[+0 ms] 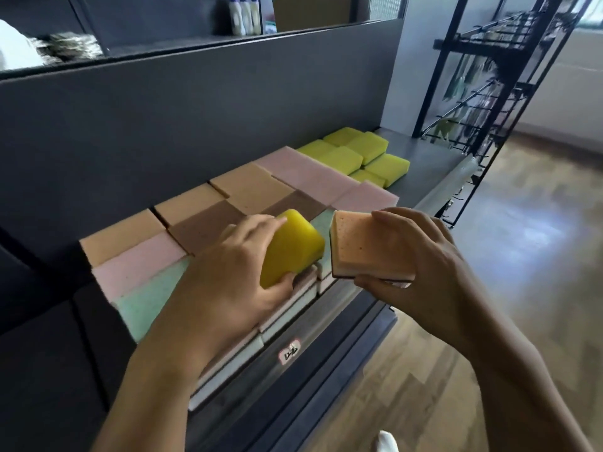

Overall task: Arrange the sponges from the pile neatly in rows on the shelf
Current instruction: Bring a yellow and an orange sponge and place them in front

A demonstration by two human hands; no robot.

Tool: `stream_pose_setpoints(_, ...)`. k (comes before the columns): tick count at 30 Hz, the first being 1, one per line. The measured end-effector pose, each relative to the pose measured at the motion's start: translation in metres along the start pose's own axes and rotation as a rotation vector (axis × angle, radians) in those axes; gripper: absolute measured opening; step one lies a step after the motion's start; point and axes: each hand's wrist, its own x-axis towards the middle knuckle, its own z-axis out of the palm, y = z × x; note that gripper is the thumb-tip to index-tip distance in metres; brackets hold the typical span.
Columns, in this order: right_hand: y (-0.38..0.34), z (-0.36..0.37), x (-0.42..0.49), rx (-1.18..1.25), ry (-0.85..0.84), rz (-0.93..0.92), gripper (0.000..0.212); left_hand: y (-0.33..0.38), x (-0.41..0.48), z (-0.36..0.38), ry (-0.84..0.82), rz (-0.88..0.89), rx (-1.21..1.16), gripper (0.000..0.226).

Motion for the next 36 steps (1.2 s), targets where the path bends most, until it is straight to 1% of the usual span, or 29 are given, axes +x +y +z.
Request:
stream_pose_setpoints(5,0.063,-0.016,0.024,0.045,-0.028,-0.041,0.076,0.033,0.045,0.031,0.019,-0.096,0.008,0.073)
stream_pose_setpoints(9,0.112,-0.028,0.045,0.037,-0.05,-0.076,0.081,0.055,0.079,0.048,0.077,-0.131,0.055,0.074)
stream_pose_setpoints(15,0.157,-0.037,0.068,0.075,-0.104,-0.14,0.08,0.073,0.106,0.069,0.119,-0.222,0.1,0.073)
stream_pose_setpoints(22,0.172,-0.03,0.089,0.13,-0.131,-0.158,0.08,0.07,0.123,0.073,0.116,-0.278,0.1,0.073)
stream_pose_setpoints(25,0.172,-0.026,0.099,0.134,-0.137,-0.152,0.08,0.063,0.134,0.07,0.118,-0.274,0.099,0.072)
stream_pose_setpoints(32,0.175,-0.017,0.12,0.107,-0.134,-0.132,0.082,0.045,0.16,0.07,0.046,-0.29,0.116,0.07)
stream_pose_setpoints(36,0.18,-0.007,0.124,0.108,-0.155,-0.131,0.081,0.039,0.163,0.08,0.039,-0.307,0.105,0.067)
